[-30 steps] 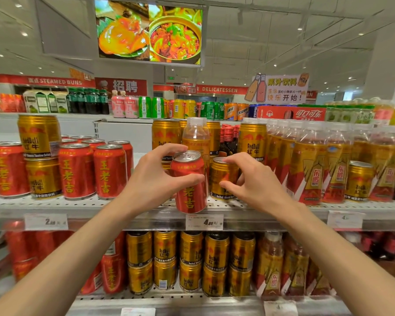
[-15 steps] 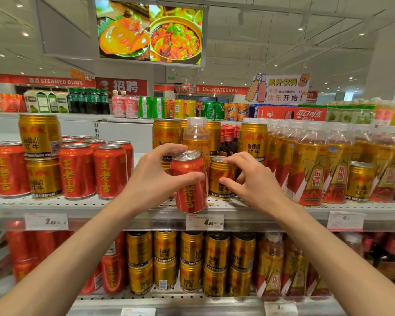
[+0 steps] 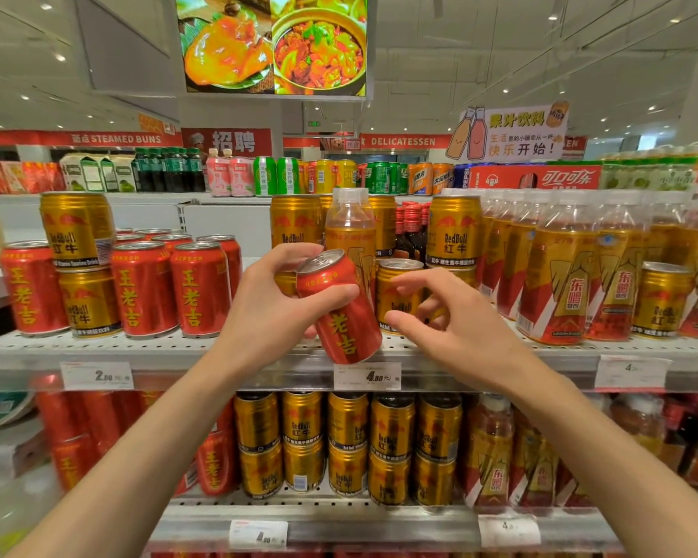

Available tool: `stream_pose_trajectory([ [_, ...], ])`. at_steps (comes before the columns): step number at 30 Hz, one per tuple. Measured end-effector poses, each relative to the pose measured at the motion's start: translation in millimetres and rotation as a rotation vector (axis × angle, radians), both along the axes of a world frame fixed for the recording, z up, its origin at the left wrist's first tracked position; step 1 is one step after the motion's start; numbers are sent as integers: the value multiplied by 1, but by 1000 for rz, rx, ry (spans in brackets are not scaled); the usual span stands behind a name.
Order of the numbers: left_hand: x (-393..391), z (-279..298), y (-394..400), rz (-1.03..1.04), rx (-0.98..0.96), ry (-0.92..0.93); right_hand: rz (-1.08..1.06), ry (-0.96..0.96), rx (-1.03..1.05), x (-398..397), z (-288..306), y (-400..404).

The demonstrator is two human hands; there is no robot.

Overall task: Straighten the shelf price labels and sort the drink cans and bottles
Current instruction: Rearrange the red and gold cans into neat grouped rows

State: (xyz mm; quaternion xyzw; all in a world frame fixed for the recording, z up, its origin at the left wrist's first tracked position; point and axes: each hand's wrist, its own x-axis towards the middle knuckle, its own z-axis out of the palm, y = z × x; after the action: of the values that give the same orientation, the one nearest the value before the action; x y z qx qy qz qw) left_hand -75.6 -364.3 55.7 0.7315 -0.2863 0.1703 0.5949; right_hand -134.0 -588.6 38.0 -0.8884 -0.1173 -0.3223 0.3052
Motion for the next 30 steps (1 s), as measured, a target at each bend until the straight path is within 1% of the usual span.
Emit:
stream_pose_trajectory([
  [2,-5,-3,-3,13,-4,4,90,125,7,-4,0,3],
  [4,-10,-8,-7,23,-27,30,161,199,9,-7,-1,4],
  [10,-11,-19,-9,6,-77,116,196,237,35,-7,-13,6],
  [16,-1,-26,17,-75,-88,142,144,257,99,-9,-19,32],
  [20,8,-25,59,-124,-100,144,103,258,129,-11,-17,75],
  [30,42,-17,208,-182,-104,158,64,264,161,14,-9,228],
])
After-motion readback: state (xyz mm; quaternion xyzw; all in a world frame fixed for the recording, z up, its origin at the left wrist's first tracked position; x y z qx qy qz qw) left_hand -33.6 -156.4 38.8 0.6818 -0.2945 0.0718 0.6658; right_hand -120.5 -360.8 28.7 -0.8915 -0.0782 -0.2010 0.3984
